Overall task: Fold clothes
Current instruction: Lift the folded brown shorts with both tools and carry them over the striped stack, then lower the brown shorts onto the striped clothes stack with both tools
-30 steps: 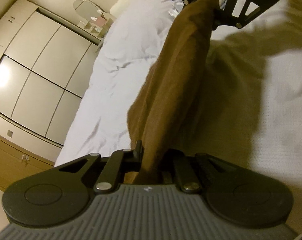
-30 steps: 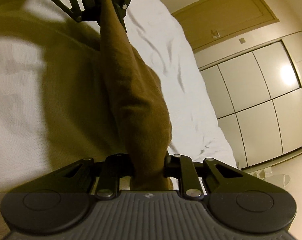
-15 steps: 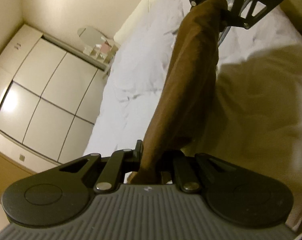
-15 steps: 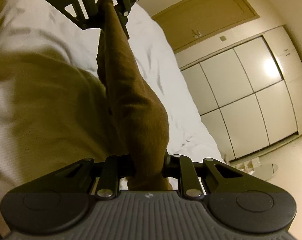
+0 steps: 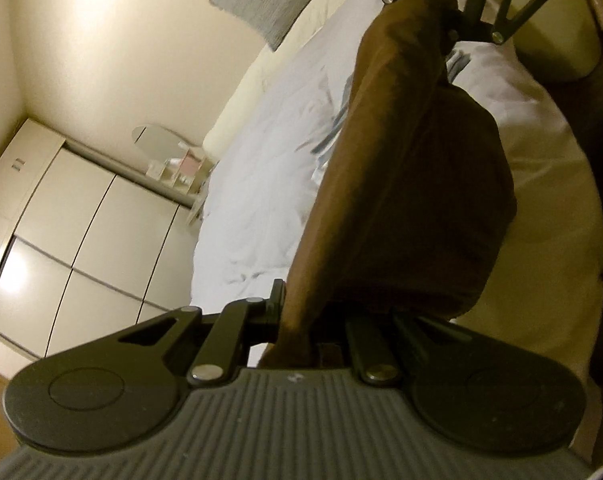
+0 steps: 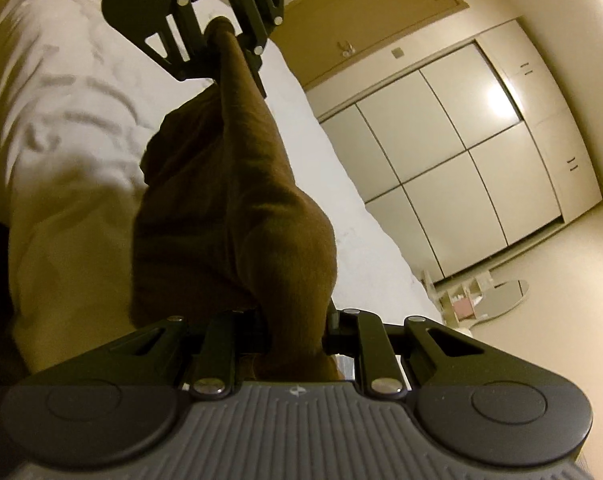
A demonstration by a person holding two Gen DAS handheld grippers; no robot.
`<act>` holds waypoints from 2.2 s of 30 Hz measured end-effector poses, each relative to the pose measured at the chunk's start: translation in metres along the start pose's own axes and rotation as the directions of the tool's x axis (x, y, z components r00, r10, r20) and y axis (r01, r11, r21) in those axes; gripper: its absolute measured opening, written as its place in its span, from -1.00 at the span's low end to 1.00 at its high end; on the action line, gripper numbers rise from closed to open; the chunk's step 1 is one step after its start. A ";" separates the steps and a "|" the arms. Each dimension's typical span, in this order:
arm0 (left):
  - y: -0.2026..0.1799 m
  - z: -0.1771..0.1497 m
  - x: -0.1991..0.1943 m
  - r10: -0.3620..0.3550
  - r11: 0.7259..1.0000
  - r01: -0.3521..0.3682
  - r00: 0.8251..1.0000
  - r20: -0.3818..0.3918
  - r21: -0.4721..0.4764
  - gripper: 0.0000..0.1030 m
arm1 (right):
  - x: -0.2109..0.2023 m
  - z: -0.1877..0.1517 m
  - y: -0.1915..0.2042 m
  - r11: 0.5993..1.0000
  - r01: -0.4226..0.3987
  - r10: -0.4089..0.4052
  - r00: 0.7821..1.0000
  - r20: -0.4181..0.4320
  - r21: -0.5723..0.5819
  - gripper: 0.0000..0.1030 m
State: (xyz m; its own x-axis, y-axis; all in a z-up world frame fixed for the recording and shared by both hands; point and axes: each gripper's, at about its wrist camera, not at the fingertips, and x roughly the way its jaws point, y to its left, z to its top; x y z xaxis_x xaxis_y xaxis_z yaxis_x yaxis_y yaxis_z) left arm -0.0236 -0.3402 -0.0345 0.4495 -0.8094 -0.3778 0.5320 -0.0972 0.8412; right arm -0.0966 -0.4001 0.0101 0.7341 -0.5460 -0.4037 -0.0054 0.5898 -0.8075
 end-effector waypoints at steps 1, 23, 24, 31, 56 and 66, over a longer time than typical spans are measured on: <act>-0.001 0.001 0.001 -0.003 1.000 0.003 1.000 0.002 0.002 -0.86 | 0.000 -0.003 -0.001 1.000 -0.001 0.001 1.000 -0.007 0.006 -0.65; -0.014 0.021 0.020 -0.064 0.997 0.061 0.997 0.052 0.052 -0.86 | -0.010 -0.028 0.020 0.998 -0.011 0.015 0.998 -0.066 0.065 -0.65; -0.013 0.023 0.022 -0.072 0.996 0.068 0.996 0.058 0.056 -0.85 | -0.010 -0.029 0.020 0.997 -0.013 0.018 0.998 -0.067 0.071 -0.65; -0.001 0.053 0.037 -0.125 0.991 0.117 0.983 0.136 0.067 -0.85 | -0.026 -0.051 0.007 0.989 -0.006 0.021 0.995 -0.097 0.146 -0.65; -0.035 0.132 0.334 -0.266 0.963 0.256 0.948 0.174 0.078 -0.78 | 0.140 -0.220 -0.084 0.959 0.253 -0.199 0.921 -0.336 0.127 -0.65; -0.064 0.100 0.321 -0.239 0.971 0.236 0.949 0.204 0.040 -0.62 | 0.139 -0.250 -0.029 0.967 0.211 -0.144 0.916 -0.373 0.144 -0.27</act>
State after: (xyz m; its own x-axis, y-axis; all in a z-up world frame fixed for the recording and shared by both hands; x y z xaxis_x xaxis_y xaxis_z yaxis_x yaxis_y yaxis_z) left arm 0.0148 -0.6520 -0.1705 0.1533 -0.8635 -0.4804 0.5940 -0.3080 0.7432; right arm -0.1644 -0.6418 -0.1306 0.4202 -0.8075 -0.4140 0.2470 0.5408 -0.8041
